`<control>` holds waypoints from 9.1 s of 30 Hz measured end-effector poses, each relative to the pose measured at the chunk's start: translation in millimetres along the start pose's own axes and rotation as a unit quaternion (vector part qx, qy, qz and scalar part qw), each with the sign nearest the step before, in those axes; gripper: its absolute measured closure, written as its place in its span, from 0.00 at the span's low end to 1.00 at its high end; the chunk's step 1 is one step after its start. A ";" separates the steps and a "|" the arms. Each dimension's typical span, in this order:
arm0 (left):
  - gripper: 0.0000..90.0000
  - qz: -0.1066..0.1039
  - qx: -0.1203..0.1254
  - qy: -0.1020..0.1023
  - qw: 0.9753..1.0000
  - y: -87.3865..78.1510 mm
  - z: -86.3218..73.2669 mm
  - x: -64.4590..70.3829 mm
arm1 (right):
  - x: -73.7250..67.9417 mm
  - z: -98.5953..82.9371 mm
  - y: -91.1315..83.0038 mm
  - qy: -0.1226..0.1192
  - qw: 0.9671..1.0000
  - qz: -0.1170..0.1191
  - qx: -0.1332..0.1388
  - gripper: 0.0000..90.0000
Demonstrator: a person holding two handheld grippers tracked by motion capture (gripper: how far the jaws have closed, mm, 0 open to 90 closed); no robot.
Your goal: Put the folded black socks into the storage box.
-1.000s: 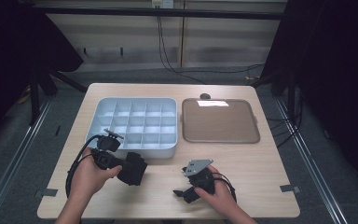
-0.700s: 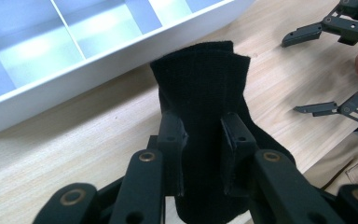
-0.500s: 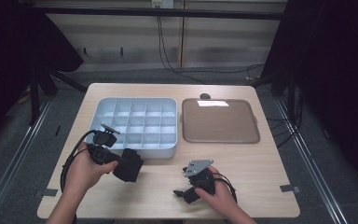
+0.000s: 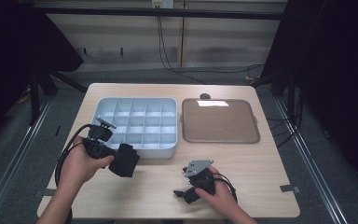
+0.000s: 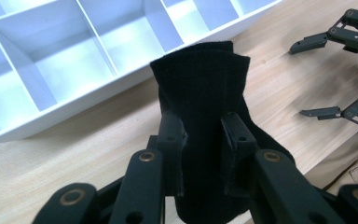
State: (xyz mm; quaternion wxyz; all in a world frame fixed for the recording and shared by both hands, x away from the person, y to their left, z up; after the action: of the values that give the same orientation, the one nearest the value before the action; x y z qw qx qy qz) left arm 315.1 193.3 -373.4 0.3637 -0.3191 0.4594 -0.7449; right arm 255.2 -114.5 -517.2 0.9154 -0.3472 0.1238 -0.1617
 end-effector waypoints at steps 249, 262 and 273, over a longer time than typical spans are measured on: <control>0.69 0.186 -0.036 -0.065 0.980 28.5 40.8 -106.3 | -0.3 0.0 -0.1 0.001 1.000 0.001 0.000 0.15; 0.71 0.183 -0.036 -0.065 0.980 13.8 48.8 -105.5 | -0.3 0.0 -0.1 0.001 1.000 0.001 0.000 0.15; 0.77 0.170 -0.045 -0.070 0.982 7.1 52.0 -106.0 | -0.3 0.0 -0.1 0.001 1.000 0.000 0.000 0.15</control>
State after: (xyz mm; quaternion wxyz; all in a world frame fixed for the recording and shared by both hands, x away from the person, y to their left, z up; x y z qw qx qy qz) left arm 415.4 256.1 -375.5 0.5019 -0.3038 0.5134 -0.6263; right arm 255.0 -114.4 -517.1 0.9155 -0.3469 0.1244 -0.1616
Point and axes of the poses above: each handheld gripper's, and its own axes: y roughly forward along the jaws, z roughly out of its top, x roughly to its right, the point moved 1 cm from there along y, roughly forward along the jaws, and after that the axes turned 7 degrees about z, right-handed, at the moved point
